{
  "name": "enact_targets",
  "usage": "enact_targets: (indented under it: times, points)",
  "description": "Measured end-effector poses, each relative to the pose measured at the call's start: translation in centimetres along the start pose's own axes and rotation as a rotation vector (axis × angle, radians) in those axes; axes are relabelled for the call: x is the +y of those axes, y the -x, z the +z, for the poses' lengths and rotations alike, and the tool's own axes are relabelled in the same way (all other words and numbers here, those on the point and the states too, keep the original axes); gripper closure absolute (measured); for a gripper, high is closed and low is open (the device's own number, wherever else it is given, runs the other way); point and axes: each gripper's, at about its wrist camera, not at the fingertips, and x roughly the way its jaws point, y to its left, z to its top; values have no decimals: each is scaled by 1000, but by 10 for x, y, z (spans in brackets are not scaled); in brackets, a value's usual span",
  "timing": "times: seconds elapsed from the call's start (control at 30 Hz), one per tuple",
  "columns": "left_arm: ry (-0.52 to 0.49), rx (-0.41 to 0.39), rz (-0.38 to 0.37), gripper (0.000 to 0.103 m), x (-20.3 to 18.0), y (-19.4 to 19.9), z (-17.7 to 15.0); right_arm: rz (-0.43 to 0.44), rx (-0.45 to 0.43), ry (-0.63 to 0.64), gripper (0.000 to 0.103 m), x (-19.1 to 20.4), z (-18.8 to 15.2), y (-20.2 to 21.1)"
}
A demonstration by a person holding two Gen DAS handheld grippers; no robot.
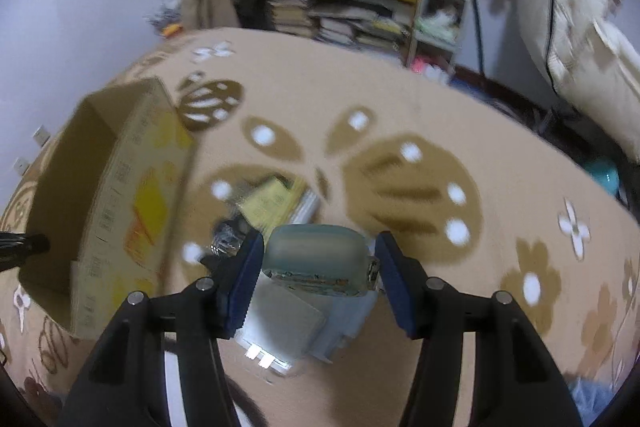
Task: Organize rigid objects
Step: 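Carry the green tin into the box and release it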
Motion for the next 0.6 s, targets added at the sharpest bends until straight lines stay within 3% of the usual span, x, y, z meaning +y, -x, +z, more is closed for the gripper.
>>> enact_targets:
  times: [0.27, 0.4, 0.6]
  points:
    - [5, 0, -3, 95, 2, 0, 0, 179, -84, 65, 41, 56, 30, 20]
    - [6, -7, 3, 95, 1, 0, 0, 220, -109, 107, 42, 83, 45, 25]
    - [2, -9, -4, 95, 2, 1, 1, 304, -142, 44, 41, 95, 63, 27]
